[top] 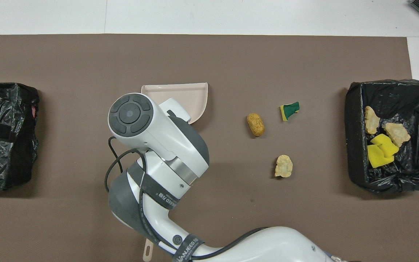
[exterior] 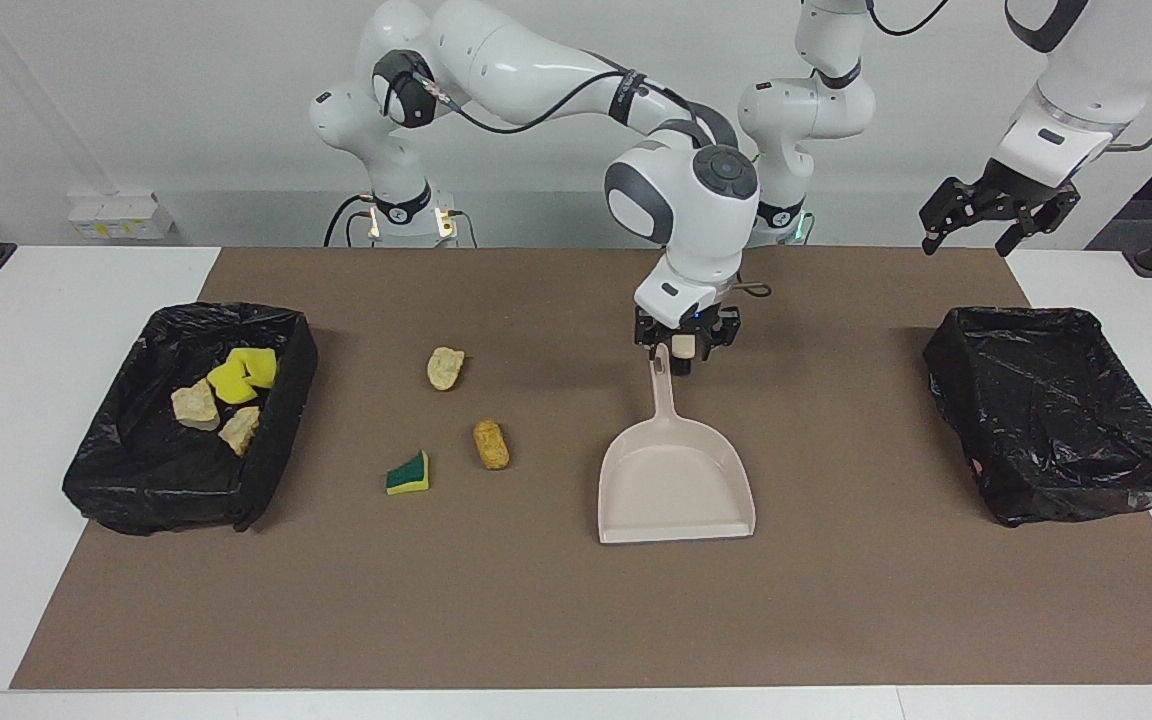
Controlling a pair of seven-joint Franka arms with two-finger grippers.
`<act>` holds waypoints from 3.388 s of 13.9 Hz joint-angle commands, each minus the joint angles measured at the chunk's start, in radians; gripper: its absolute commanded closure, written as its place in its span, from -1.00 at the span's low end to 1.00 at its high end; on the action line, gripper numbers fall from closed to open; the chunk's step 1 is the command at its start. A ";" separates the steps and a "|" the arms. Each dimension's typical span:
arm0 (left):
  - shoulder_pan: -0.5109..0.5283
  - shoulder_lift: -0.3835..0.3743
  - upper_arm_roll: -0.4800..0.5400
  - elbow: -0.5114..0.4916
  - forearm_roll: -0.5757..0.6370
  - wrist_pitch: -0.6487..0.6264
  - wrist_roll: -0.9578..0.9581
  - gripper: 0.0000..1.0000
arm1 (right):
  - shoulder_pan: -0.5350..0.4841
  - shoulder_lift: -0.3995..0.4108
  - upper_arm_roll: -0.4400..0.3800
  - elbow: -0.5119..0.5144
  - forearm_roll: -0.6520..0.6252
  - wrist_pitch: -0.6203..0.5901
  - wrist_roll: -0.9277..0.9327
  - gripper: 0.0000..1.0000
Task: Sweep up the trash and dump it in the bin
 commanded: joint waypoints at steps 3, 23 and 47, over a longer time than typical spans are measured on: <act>-0.014 -0.008 0.003 -0.014 0.014 0.001 -0.010 -1.00 | 0.064 -0.155 0.016 -0.263 0.086 0.103 0.127 -1.00; -0.016 -0.010 -0.001 -0.061 0.005 0.002 -0.011 -1.00 | 0.272 -0.352 0.017 -0.846 0.167 0.496 0.269 -0.52; -0.014 0.010 0.000 -0.049 -0.038 0.154 -0.069 -1.00 | 0.235 -0.427 0.012 -0.838 0.141 0.387 0.391 1.00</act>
